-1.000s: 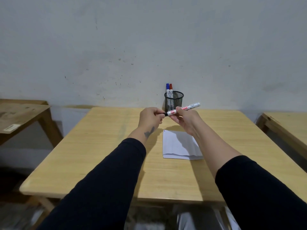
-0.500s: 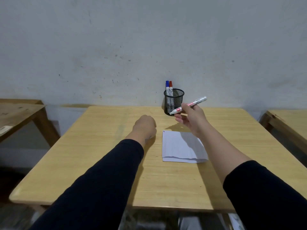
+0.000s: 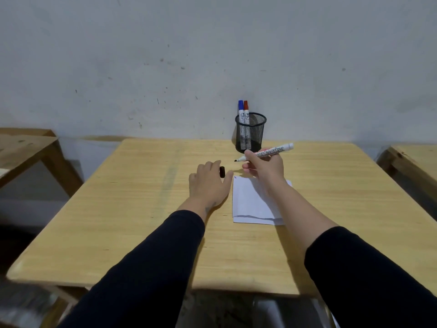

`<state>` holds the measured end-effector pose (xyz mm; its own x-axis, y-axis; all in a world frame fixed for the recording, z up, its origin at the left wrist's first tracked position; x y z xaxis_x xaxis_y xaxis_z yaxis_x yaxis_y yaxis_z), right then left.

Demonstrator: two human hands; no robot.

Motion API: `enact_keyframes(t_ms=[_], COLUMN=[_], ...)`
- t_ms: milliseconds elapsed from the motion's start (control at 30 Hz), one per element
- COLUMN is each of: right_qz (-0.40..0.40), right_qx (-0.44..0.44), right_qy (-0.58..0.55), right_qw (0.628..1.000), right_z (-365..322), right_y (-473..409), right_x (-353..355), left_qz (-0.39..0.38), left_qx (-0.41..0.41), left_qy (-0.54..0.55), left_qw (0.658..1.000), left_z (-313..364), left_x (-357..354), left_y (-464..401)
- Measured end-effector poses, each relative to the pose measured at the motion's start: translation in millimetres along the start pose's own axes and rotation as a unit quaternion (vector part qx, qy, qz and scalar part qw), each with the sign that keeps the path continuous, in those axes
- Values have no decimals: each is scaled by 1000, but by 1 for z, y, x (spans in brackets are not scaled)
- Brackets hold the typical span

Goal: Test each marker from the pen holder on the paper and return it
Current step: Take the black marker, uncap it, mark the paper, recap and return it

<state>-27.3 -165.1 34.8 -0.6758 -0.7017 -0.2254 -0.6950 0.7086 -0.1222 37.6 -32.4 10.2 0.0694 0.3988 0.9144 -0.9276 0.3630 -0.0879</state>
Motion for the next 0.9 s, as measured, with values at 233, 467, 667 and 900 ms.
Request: enact_keyframes(t_ms=[233, 467, 667, 900], right_qz=[-27, 19, -24, -34], right_qx=[15, 37, 96, 115], right_qy=[1, 59, 161, 194], right_qw=[1000, 997, 982, 974], right_z=[13, 15, 9, 13], right_y=[12, 14, 21, 19], right_x=[-1, 6, 3, 2], left_qz=[-42, -55, -56, -60], left_qx=[-17, -13, -15, -15], left_qy=[-51, -69, -65, -71], left_qw=[998, 996, 996, 996], left_z=[-7, -6, -6, -5], left_x=[-17, -16, -13, -12], left_y=[3, 5, 6, 7])
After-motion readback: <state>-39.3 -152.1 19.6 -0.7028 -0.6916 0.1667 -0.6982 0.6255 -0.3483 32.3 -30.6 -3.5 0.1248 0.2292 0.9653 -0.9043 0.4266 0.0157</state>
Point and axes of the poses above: each hand's wrist, its own y-axis away from the middle knuckle, its own x-axis out of the back of the hand, z = x × y, the point moved 2 cm from there along -y, towards the middle knuckle, and after that the axes turned 10 degrees about x, right-handed, at the moved point
